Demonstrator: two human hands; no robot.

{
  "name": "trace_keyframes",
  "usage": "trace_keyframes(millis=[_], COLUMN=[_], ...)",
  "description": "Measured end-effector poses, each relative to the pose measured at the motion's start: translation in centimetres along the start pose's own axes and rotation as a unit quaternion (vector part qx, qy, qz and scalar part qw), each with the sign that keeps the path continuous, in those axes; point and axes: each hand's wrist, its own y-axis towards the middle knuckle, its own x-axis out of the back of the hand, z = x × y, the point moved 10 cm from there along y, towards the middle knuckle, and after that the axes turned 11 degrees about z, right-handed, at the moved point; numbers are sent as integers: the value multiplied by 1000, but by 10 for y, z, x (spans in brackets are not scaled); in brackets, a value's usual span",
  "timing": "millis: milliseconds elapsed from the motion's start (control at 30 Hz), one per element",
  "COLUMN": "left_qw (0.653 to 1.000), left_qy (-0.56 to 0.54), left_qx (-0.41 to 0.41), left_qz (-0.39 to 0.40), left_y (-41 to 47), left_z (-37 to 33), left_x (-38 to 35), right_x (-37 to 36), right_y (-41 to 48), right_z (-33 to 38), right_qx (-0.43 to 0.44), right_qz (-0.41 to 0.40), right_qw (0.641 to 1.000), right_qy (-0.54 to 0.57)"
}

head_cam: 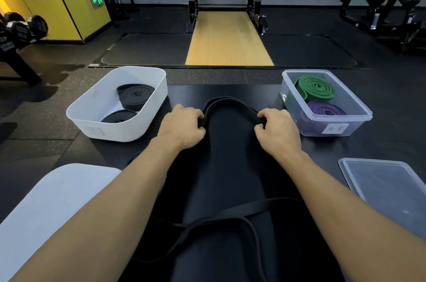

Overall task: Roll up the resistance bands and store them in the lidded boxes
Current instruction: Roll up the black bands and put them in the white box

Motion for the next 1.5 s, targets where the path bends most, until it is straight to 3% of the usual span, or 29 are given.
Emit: trace_keyframes(millis=[100, 167, 233, 333, 400, 533, 867, 967, 1033, 1100, 1233, 1400, 1500], left_qw=[996, 993, 996, 999, 994, 995, 963, 966, 971, 976, 980, 967, 976], left_qy=[14, 45, 39, -31, -35, -82, -230, -191, -173, -146, -132, -224, -190], left_qx=[-2, -7, -7, 10, 23, 49, 67, 59, 36, 12, -10, -23, -14], left_qz=[89, 105, 85, -41, -96, -40, -126, -161, -163, -161, -150, -116, -109], left_y=[2, 3, 4, 2, -3, -4, -16, -19, -23, -26, -32, -38, -43], left_z=[12, 16, 17, 13, 5, 5, 28, 22, 8, -6, -16, -4, 2], left_x=[-3, -2, 3, 28, 36, 10, 17, 25, 28, 27, 20, 10, 14], right_x=[0, 0, 10, 27, 15, 2, 17, 22, 16, -7, -54, -63, -60], right_y=[-1, 3, 7, 6, 6, 4, 8, 0, 0, 4, -3, 0, 0], right_z=[-3, -3, -3, -4, -5, -8, -13, 13, 43, 75, 122, 111, 112], right_qx=[-34, -26, -11, 12, 15, 6, -28, 29, 94, 141, 190, 148, 143], right_qz=[24, 34, -6, -99, -75, -43, -57, -107, -76, 22, 166, 151, 131], right_qw=[998, 998, 1000, 994, 997, 999, 998, 991, 993, 988, 967, 977, 981], right_qy=[-53, -40, 23, 56, 17, 6, -28, -72, -10, 59, 32, 30, 28])
